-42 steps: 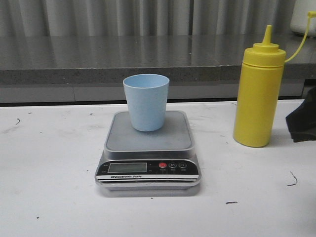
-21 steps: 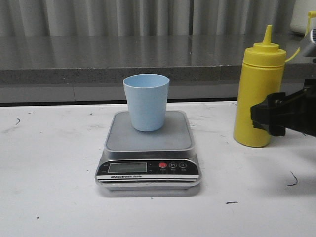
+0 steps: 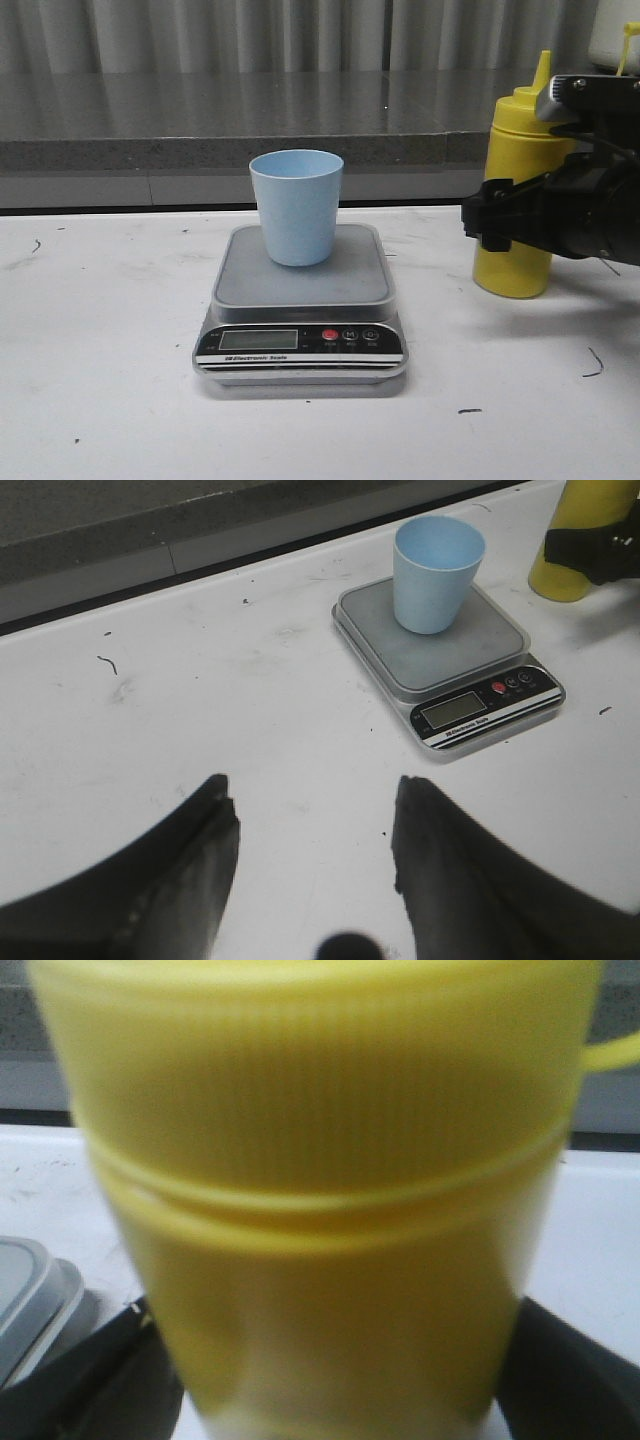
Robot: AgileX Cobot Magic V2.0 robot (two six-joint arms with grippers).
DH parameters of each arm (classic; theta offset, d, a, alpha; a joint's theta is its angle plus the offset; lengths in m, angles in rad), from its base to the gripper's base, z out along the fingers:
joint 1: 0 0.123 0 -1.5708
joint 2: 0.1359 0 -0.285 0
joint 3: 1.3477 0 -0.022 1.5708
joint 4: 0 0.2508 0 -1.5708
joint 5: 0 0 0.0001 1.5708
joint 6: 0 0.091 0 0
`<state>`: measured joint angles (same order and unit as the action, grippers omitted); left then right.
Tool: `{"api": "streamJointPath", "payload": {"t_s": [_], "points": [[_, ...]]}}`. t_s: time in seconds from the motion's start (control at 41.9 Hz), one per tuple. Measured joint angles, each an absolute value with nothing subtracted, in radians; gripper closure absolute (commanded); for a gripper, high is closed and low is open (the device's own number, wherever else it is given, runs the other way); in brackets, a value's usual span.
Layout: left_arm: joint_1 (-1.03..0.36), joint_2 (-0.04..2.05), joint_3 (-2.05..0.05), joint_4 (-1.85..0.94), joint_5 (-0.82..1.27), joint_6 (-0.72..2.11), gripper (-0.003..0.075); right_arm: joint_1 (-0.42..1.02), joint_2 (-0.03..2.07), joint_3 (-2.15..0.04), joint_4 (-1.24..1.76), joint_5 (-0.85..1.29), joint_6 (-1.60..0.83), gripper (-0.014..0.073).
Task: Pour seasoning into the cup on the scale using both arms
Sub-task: 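Reach the right gripper to the yellow squeeze bottle and grasp it, then lift the yellow bottle with the right gripper and tilt nozzle toward cup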
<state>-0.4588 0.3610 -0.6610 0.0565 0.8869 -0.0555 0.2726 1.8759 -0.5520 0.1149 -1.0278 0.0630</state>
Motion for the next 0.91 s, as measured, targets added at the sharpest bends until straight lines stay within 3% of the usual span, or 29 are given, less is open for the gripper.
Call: {"api": "streamJointPath", "payload": {"t_s": [0.143, 0.334, 0.525, 0.907], "points": [[-0.459, 0.361, -0.661, 0.056, 0.887, -0.055, 0.0365, 0.273, 1.932, -0.611, 0.117, -1.03, 0.063, 0.0007], [-0.477, 0.361, -0.661, 0.056, 0.887, -0.055, 0.0365, 0.273, 1.952, -0.631, 0.121, -1.03, 0.063, 0.0278], [-0.481, 0.361, -0.661, 0.054, 0.887, -0.055, 0.0365, 0.273, 1.917, -0.631, 0.121, -0.954, 0.063, 0.0279], [-0.481, 0.361, -0.661, 0.054, 0.887, -0.055, 0.0365, 0.273, 1.579, -0.661, 0.044, -0.476, -0.023, 0.0279]]}}
